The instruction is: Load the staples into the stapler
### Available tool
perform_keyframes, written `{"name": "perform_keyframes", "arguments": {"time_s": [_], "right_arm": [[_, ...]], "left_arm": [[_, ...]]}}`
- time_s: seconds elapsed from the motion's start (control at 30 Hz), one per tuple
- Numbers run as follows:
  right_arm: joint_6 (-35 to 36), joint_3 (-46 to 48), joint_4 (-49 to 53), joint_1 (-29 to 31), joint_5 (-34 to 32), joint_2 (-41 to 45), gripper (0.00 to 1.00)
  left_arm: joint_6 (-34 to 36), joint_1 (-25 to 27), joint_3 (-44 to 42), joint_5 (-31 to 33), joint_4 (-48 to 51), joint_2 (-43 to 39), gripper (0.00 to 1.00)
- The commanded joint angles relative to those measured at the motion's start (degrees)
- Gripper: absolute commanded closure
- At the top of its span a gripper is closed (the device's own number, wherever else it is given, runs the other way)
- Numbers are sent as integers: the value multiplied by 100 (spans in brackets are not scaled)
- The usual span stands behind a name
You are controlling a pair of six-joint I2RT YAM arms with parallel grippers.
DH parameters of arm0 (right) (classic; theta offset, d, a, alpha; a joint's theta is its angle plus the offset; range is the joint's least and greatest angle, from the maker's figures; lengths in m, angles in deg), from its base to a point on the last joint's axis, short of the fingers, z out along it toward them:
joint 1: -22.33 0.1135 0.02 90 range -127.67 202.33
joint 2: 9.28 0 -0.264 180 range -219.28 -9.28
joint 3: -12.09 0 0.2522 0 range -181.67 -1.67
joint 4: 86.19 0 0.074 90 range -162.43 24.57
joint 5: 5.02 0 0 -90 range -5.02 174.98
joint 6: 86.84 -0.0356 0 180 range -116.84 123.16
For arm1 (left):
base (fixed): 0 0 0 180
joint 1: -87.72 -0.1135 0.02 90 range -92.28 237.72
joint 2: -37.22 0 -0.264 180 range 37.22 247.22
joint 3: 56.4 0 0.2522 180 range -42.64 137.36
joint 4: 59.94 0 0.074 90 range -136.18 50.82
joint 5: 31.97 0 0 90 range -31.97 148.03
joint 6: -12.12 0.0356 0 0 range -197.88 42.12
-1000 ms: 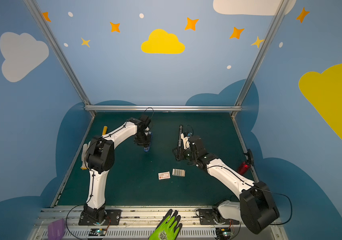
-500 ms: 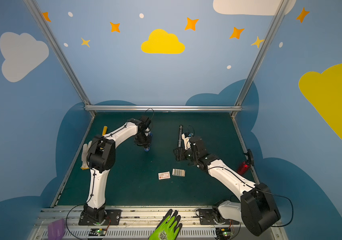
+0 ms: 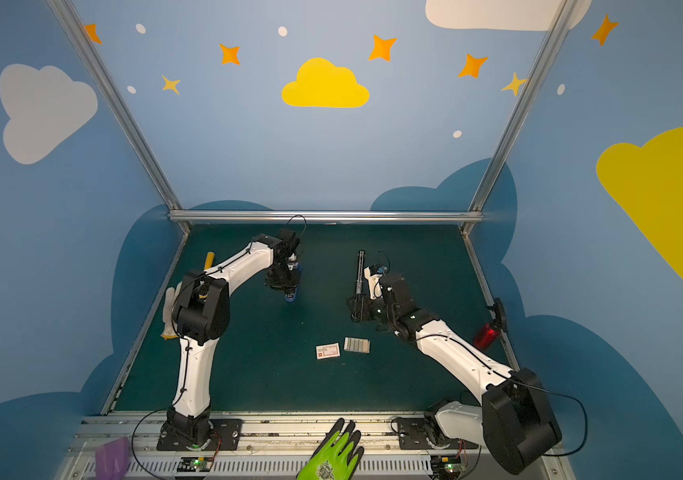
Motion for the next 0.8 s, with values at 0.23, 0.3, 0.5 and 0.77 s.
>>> {"name": "perform_keyframes", "arguments": {"time_s": [0.23, 0.3, 0.5, 0.77], "right_arm": [[-43, 18, 101, -21, 41, 184, 44], [-31, 18, 124, -20, 28, 213, 44], [-21, 20, 198, -29, 14, 275, 44], [67, -145, 594, -29, -10, 410, 43]], "left_arm": [[405, -541, 462, 843, 647, 327, 78], [406, -569, 483, 833, 679, 326, 69], [328, -578, 262, 762, 539, -62, 54], [110, -507, -451, 690, 278, -1272, 53]]}}
